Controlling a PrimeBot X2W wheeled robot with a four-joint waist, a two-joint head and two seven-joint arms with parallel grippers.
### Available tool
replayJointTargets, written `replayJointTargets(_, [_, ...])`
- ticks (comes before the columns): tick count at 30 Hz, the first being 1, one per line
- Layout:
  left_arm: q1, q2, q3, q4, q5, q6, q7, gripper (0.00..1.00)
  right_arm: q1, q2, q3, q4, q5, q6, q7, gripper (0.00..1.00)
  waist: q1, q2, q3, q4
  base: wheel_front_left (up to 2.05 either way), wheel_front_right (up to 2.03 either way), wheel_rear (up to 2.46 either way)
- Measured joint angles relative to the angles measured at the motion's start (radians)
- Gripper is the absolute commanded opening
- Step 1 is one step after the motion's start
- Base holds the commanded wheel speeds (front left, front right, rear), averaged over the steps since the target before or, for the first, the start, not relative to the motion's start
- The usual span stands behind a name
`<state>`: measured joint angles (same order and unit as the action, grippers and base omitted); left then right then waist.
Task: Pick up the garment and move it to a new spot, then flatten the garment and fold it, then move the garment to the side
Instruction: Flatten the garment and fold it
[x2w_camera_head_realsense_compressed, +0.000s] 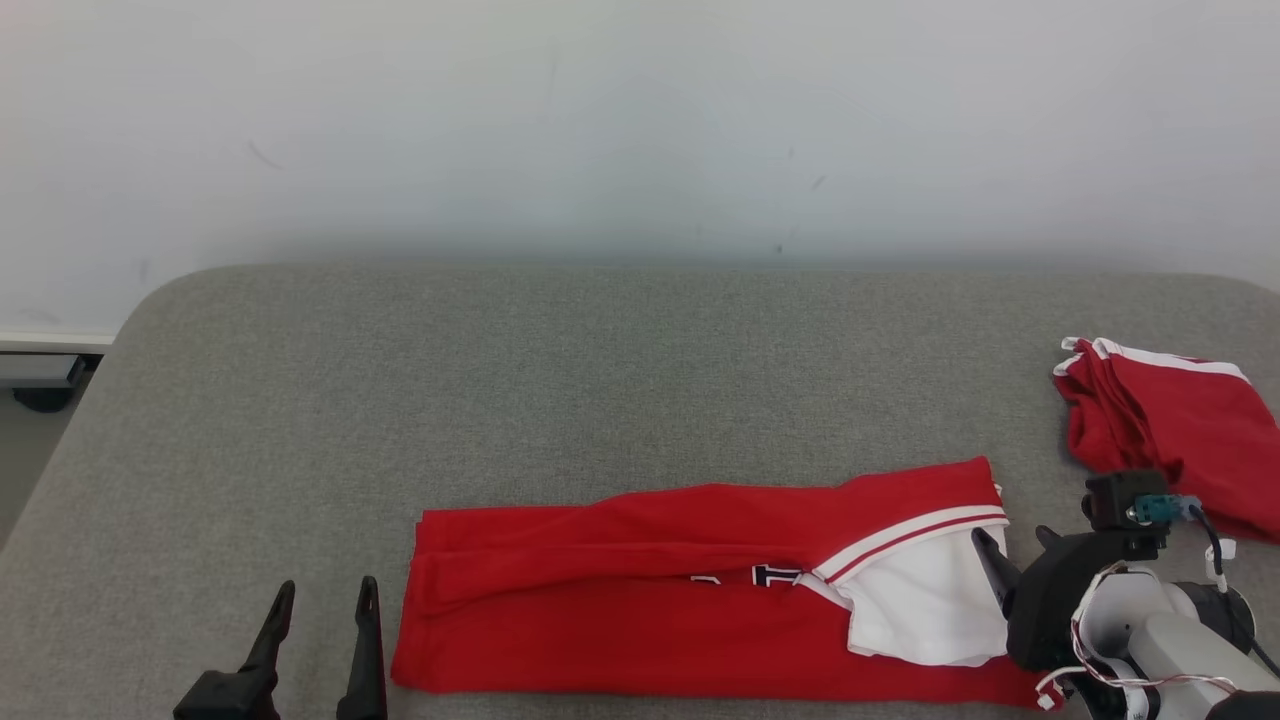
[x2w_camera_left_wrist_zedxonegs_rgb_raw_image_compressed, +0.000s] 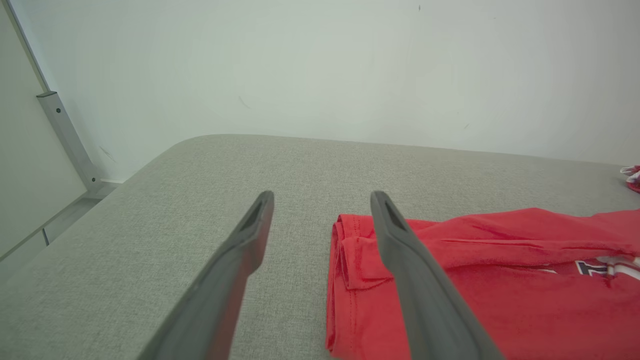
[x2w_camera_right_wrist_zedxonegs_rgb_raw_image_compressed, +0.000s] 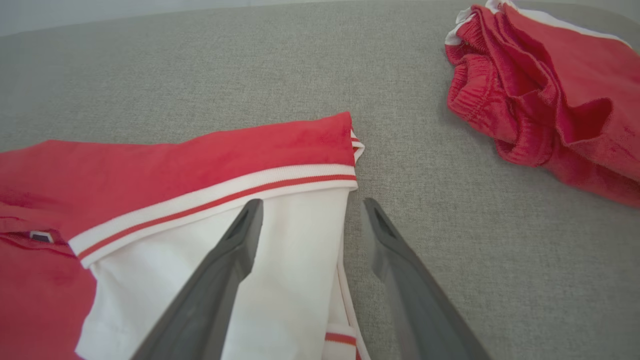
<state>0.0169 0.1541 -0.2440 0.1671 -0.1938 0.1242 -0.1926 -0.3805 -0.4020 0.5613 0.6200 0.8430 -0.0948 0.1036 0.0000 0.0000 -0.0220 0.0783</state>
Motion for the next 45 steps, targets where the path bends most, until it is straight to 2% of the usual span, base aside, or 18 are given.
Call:
replayJointTargets(8, [0.000,-0.010,-0.004,-0.023,0.002,0.000,0.025,1.00,-0.026,0.026,0.011,0.140,0.020,0.021,0.082,1.00,0.0000,0.0000,0.010,0.018,0.00,0.00,0.00])
replayJointTargets(15, [0.000,-0.014,-0.003,-0.033,0.007,0.000,0.040,1.00,-0.045,0.066,0.021,0.222,0.029,0.042,0.100,1.00,0.0000,0.0000,0.019,0.028,0.00,0.00,0.00])
replayJointTargets(22, [-0.001,-0.016,-0.006,-0.037,0.008,0.000,0.052,1.00,-0.077,0.075,0.028,0.277,0.028,0.057,0.109,1.00,-0.0001,-0.0001,0.026,0.037,0.00,0.00,0.00])
replayJointTargets(23, [-0.001,-0.016,-0.006,-0.037,0.008,0.000,0.053,1.00,-0.083,0.076,0.030,0.285,0.027,0.060,0.112,0.40,0.0000,-0.0001,0.028,0.038,0.00,0.00,0.00])
replayJointTargets(24, [-0.001,-0.017,-0.006,-0.037,0.008,0.000,0.053,1.00,-0.086,0.076,0.031,0.290,0.027,0.061,0.112,0.11,0.0000,0.0000,0.029,0.039,0.00,0.00,0.00])
replayJointTargets(25, [-0.001,-0.018,-0.006,-0.037,0.008,0.000,0.054,1.00,-0.088,0.076,0.032,0.295,0.027,0.066,0.110,0.00,0.0000,0.0000,0.029,0.040,0.00,0.00,0.00])
replayJointTargets(33, [-0.001,-0.021,-0.003,-0.028,0.008,0.000,0.065,1.00,-0.112,0.073,0.043,0.335,0.013,0.113,0.089,0.00,0.0000,0.0000,0.025,0.036,0.00,0.00,0.00])
replayJointTargets(39, [0.000,-0.021,0.002,-0.023,-0.002,0.000,0.066,1.00,-0.122,0.026,0.023,0.349,0.013,0.153,0.063,0.00,0.0000,0.0000,0.017,0.018,0.00,0.00,0.00])
replayJointTargets(45, [0.000,-0.029,0.000,-0.016,-0.017,-0.002,0.069,1.00,-0.121,0.043,-0.029,0.302,0.119,0.215,0.073,0.00,0.0000,0.0000,0.011,-0.003,0.00,0.00,0.00])
